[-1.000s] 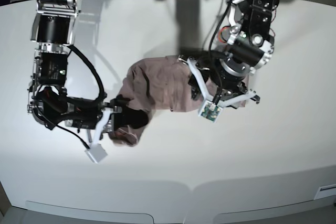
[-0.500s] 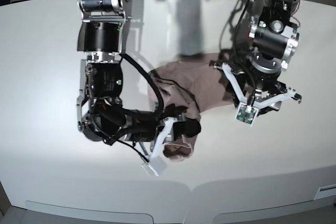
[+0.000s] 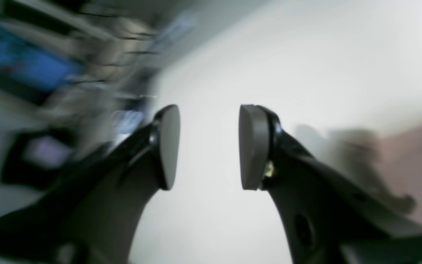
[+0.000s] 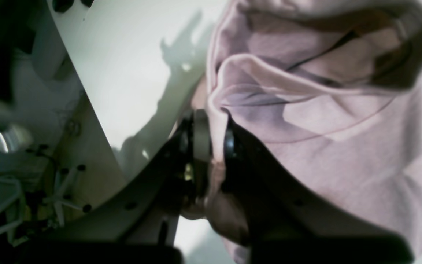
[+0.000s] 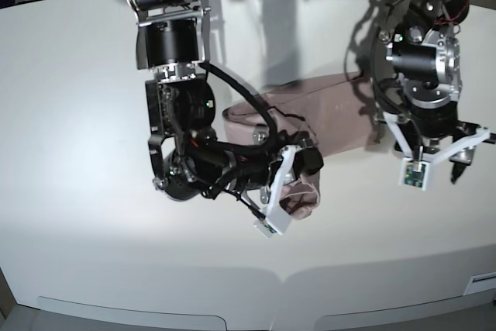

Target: Fold the T-shirt properly

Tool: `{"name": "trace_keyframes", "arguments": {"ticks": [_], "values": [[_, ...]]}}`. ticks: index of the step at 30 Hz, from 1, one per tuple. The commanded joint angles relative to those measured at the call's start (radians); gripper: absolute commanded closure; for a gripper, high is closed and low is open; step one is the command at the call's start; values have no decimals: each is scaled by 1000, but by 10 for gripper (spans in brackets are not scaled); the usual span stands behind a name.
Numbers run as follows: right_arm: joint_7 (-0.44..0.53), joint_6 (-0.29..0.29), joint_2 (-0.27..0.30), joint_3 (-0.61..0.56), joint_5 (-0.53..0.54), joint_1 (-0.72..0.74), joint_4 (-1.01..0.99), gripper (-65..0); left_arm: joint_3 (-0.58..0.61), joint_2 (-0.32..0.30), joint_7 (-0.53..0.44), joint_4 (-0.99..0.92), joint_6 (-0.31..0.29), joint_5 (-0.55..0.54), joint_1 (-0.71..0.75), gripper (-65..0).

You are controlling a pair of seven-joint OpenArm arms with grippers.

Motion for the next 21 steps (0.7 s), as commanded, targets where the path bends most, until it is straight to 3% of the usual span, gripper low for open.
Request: {"name": "trace_keyframes", "arguments": {"ticks": [1, 4, 7, 9, 12, 15, 21], "values": [[23, 5, -9, -11, 27, 15, 15, 0, -3, -27, -17, 21, 29, 39, -16, -249], [41, 5, -9, -47, 22, -8, 15, 0, -3, -71, 5, 21, 58, 62, -23, -249], [47, 5, -9, -86, 9, -24, 15, 0, -3, -77, 10, 21, 68, 62, -25, -249], [80, 5, -9, -113, -47, -37, 15, 0, -3, -77, 10, 21, 68, 62, -25, -249], [203, 5, -9, -147, -177, -69, 11, 0, -3, -77, 10, 21, 68, 61, -25, -249], [227, 5, -9, -192, -265, -90, -25, 0, -3, -77, 10, 21, 68, 59, -25, -249], [276, 5, -9, -285, -262, -92, -55, 0, -3, -77, 11, 21, 68, 58, -24, -249]]}}
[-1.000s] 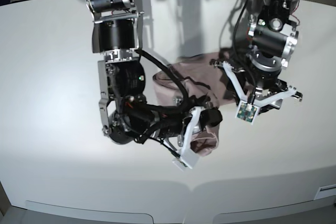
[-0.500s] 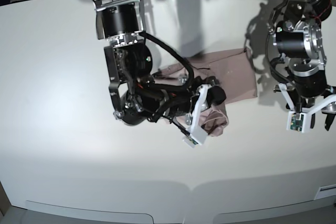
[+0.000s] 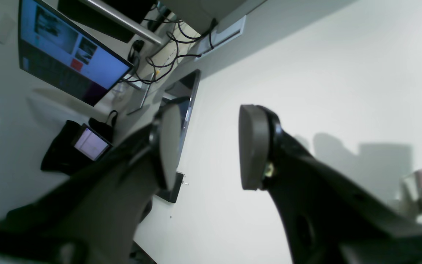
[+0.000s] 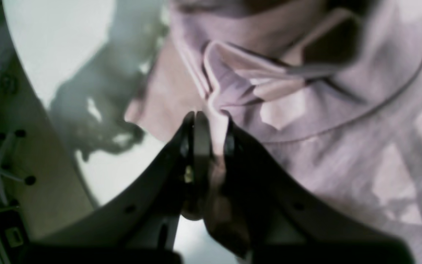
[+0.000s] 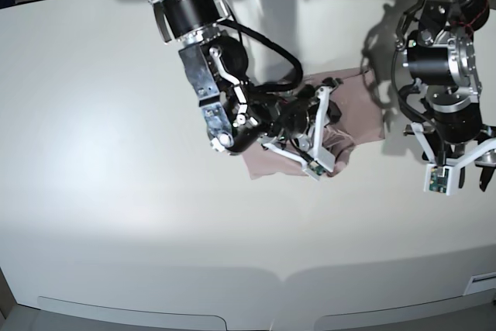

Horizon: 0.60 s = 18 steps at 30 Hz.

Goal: Fold the T-shirt properly
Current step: 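Press and tuck the folded pink bundle with the right gripper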

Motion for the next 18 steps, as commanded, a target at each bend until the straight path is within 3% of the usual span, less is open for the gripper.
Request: {"name": "trace_keyframes", "arguments": {"ticks": [1, 6, 11, 14, 18], "values": [[28, -2, -12, -11, 19, 22, 17, 0, -3, -11, -16, 20, 11, 16, -11, -249], [111, -61, -12, -39, -64, 21, 17, 0, -3, -11, -8, 20, 11, 10, -11, -249], [112, -63, -12, -44, -47, 22, 17, -5, -3, -11, -8, 20, 11, 10, -11, -249], [112, -61, -12, -58, -47, 22, 17, -156, -3, -11, -8, 20, 11, 8, -11, -249], [119, -61, -12, -103, -47, 22, 17, -191, -3, -11, -9, 20, 10, -16, -11, -249]]}}
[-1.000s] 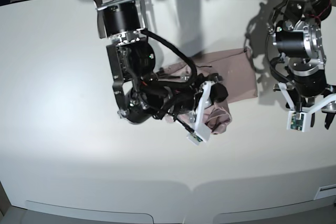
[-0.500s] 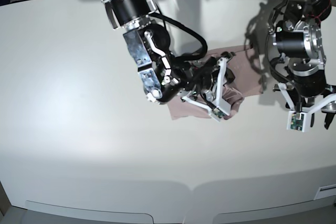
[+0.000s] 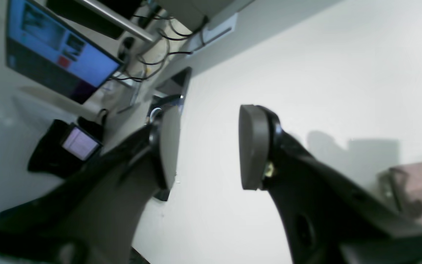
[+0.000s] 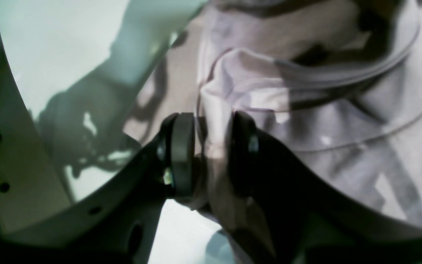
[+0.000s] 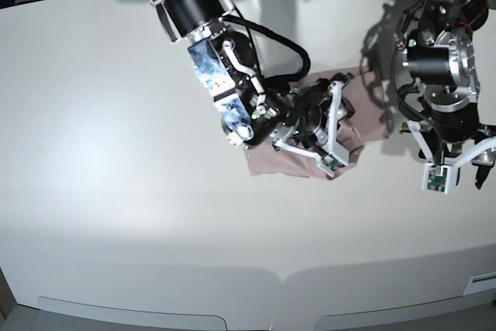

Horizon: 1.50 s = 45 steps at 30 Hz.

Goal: Fold the T-shirt properly
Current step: 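Press and tuck the folded pink bundle with the right gripper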

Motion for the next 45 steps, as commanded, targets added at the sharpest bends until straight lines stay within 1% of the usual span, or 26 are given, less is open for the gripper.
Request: {"name": "trace_keyframes", "arguments": {"ticks": [1, 8, 11, 16, 18, 20, 21, 26, 31, 35, 37, 39, 42, 43, 45], "values": [[29, 6, -11, -14, 16, 23, 17, -191, -3, -12, -12, 20, 10, 24, -11, -249], [71, 6, -11, -103, 16, 23, 17, -191, -3, -12, -13, 20, 8, 24, -11, -249], [92, 6, -11, -108, 16, 23, 17, -191, -3, -12, -13, 20, 7, 24, -11, -249], [95, 7, -11, -107, 18, 35, 17, -191, -3, -12, -13, 20, 7, 34, -12, -249], [91, 24, -11, -107, 56, 45, 17, -191, -3, -12, -13, 20, 7, 32, -14, -249], [63, 64, -11, -107, 124, 51, 17, -191, -3, -12, -16, 20, 7, 33, -14, -249], [48, 73, -11, -107, 146, 53, 17, -191, -3, -12, -16, 20, 7, 32, -14, -249], [47, 73, -11, -107, 142, 59, 17, -191, -3, -12, -16, 20, 7, 32, -14, -249], [51, 73, -11, -85, 69, 117, 17, -191, -3, -12, -16, 20, 7, 32, -14, -249], [122, 73, -11, -17, -100, 141, 17, -191, -3, -12, -14, 20, 8, 31, -14, -249], [162, 73, -11, 26, -155, 135, 17, -191, -3, -12, -12, 20, 8, 31, -14, -249], [237, 73, -11, 65, -214, 113, 16, -191, -3, -11, -12, 20, 8, 31, -14, -249], [385, 73, -11, 120, -333, 58, -30, -191, -3, -12, -11, 20, 8, 31, -14, -249], [417, 73, -11, 136, -358, 43, -62, -191, -3, -12, -11, 20, 8, 31, -13, -249], [452, 73, -11, 151, -366, 28, -144, -191, -3, -11, -7, 20, 8, 31, -14, -249]]}}
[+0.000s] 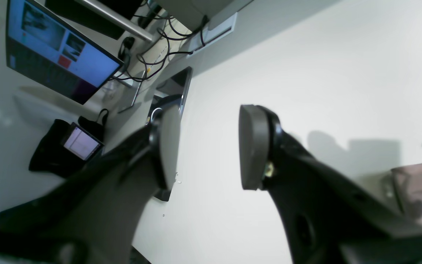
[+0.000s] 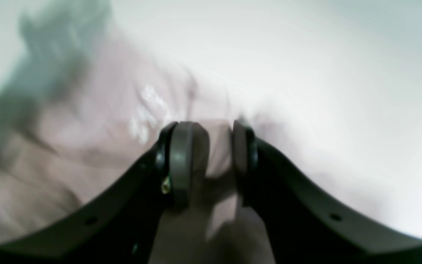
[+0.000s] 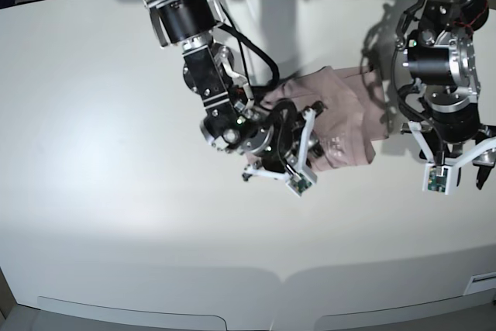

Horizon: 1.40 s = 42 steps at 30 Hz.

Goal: Fold the T-shirt properly
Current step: 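Press and tuck the folded pink bundle with the right gripper, then pat the bundle flat with both grippers into a neat square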

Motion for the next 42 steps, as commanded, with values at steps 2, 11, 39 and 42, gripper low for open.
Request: {"name": "trace_keyframes", "arguments": {"ticks": [2, 11, 39, 42], "values": [[20, 7, -3, -2, 13, 25, -63, -191, -3, -11, -5, 20, 12, 21, -13, -249], [-50, 7, 21, -3, 138, 33, 4, -191, -3, -11, -14, 21, 12, -276, -13, -249], [-128, -16, 22, 197, 202, 286, -198, -191, 0, 321, -177, -57, -101, -663, 216, -249], [-139, -17, 22, 197, 204, 286, -215, -191, 0, 321, -210, -114, -101, -662, 214, -249]]}}
